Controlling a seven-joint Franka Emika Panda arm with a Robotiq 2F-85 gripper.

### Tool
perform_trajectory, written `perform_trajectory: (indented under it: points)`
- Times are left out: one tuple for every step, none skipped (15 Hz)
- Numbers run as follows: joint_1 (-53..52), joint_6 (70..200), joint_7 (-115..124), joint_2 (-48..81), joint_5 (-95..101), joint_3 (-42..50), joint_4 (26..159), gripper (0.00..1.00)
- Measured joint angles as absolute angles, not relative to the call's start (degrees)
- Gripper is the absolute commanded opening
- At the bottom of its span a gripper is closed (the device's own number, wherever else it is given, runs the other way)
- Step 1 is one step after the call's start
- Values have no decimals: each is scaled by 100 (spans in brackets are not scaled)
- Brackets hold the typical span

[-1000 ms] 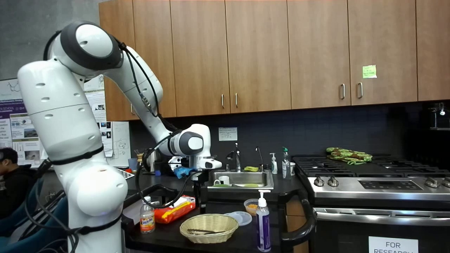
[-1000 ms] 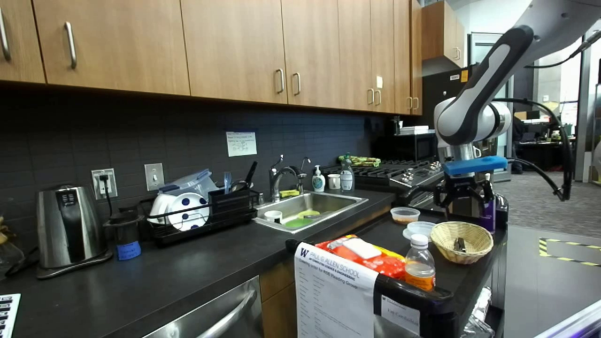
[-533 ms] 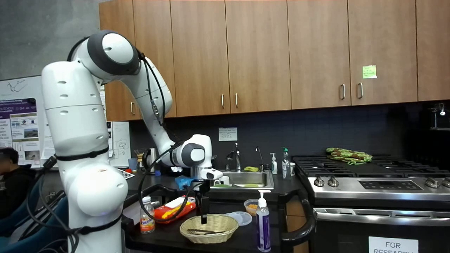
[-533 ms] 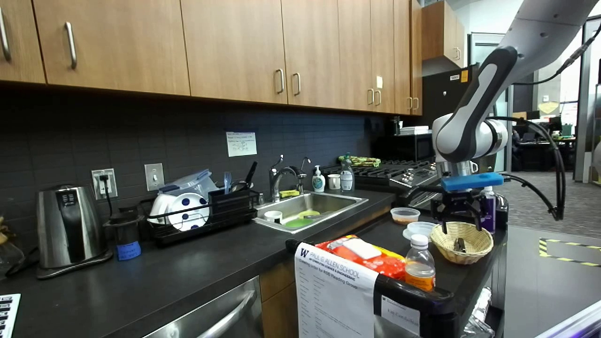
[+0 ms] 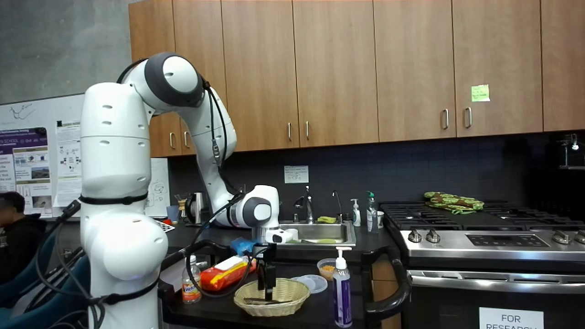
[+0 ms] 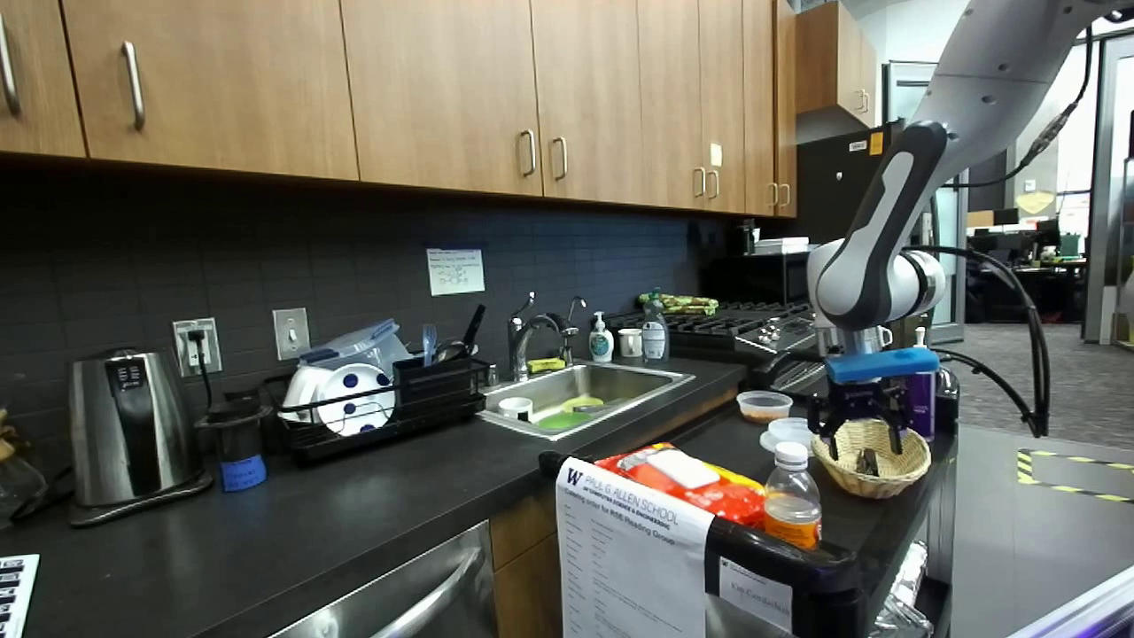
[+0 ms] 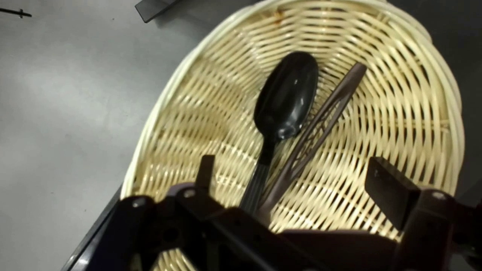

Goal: Take the utensils out of the weaved basket

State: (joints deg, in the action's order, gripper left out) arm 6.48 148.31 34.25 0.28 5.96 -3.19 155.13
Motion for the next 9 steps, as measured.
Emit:
perform_trajectory:
  points:
    - [606, 14838, 3426, 95, 596, -279, 15468, 100]
    - [564, 14841, 3426, 159, 596, -238, 15424, 100]
    - [519, 14844, 3427, 222, 596, -194, 15381, 100]
    - [478, 14847, 3429, 281, 596, -153, 15341, 100]
    - [438, 14848, 3436, 338, 596, -112, 15305, 100]
    - [397, 14848, 3446, 389, 596, -69, 15271, 100]
    - [359, 14848, 3460, 437, 601, -22, 15244, 98]
    - [329, 14847, 3477, 478, 610, 23, 15222, 96]
    - [305, 14847, 3495, 509, 620, 68, 15208, 92]
